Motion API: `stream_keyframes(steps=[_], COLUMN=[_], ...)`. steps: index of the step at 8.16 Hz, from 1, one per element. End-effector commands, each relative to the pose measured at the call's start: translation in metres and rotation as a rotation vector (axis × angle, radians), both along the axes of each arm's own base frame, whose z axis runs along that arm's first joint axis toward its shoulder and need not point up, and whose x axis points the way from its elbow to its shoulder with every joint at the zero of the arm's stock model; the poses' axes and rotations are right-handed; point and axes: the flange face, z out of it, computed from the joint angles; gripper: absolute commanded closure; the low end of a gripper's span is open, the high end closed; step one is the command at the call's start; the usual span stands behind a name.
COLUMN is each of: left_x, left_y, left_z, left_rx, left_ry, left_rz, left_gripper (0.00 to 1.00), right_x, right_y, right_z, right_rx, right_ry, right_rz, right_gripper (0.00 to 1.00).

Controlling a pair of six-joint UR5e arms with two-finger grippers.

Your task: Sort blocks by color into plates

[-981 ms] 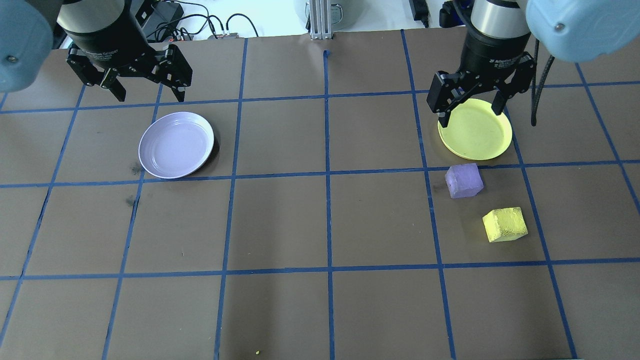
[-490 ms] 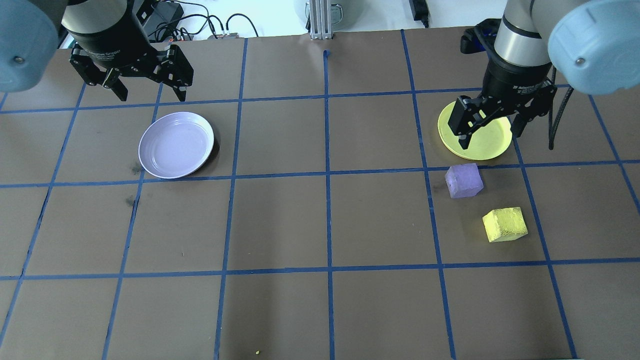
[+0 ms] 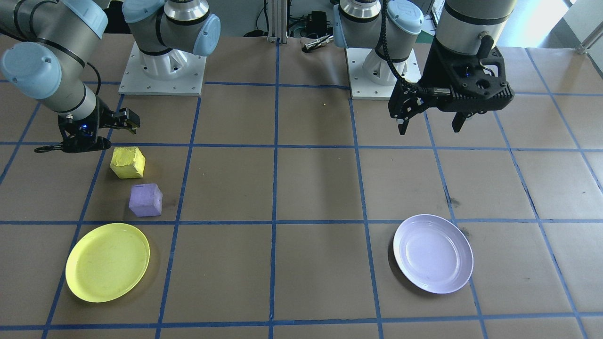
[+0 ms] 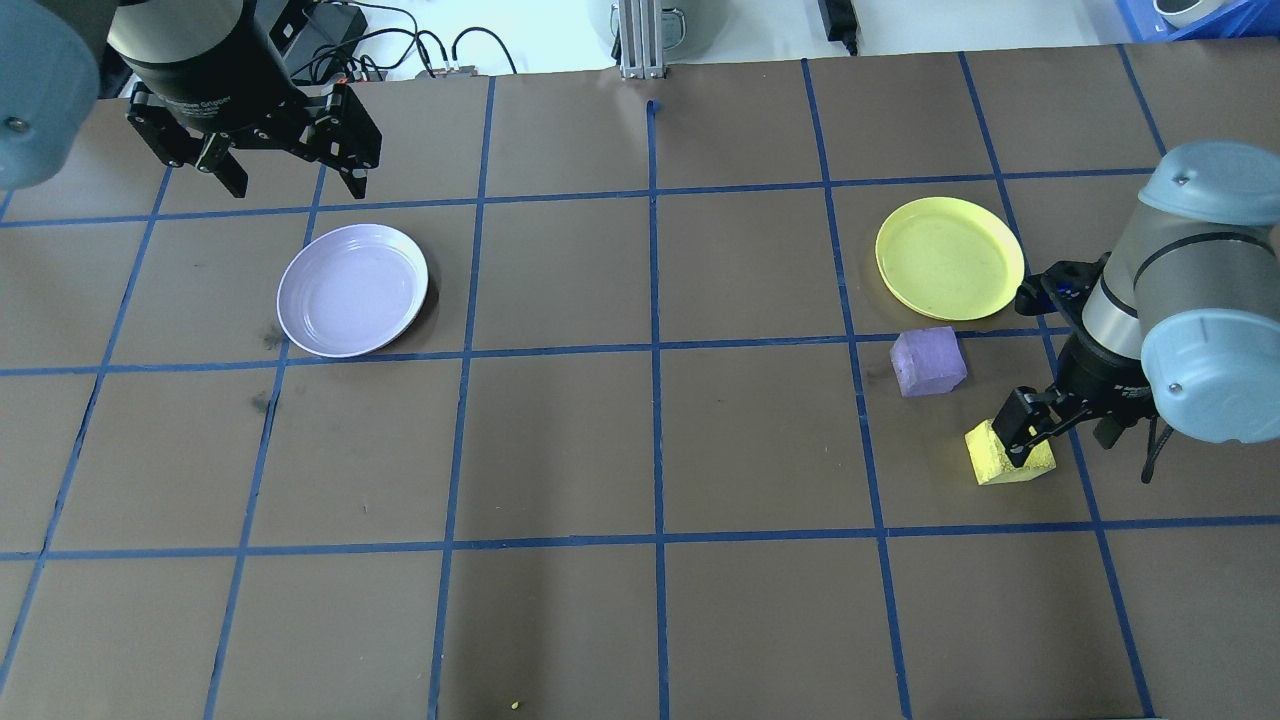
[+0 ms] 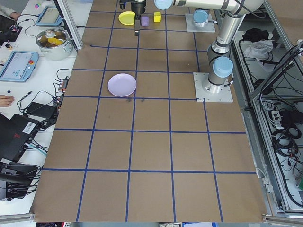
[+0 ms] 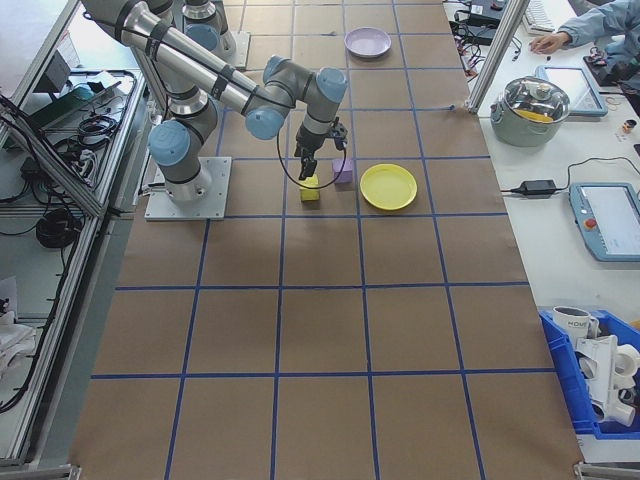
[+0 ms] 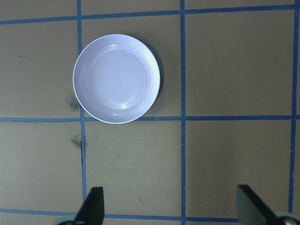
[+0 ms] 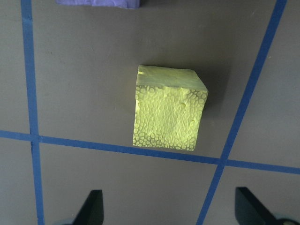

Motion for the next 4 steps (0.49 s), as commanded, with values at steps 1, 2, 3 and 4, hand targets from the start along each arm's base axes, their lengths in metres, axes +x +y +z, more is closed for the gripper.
stream_keyframes(steps=[1,2,3,4], left_x=[0.000,0.000,0.000,0.000], left_y=[-0.001,-0.001,-0.001,-0.002], left_z=[-0.001,-0.002,-0.001,-0.001], left_rx=[0.002,0.003,0.000,0.002], left_ry=[0.002,0.000,0.002,0.002], left_rz=[0.002,0.002,0.000,0.000], left_gripper=[0.00,0.00,0.00,0.00], right_x=[-0.003,-0.007,-0.008,-0.008], right_y=[-0.002,-0.013,-0.017,-0.017], right_z=[-0.028,-0.047,-0.059,-0.063], right_rx=[-0.021,-0.023,-0.007,-0.001], right_ry=[0.002,0.004,-0.001,-0.003], right_rz=[-0.003,-0.003,-0.001,-0.003], right_gripper=[0.00,0.00,0.00,0.00])
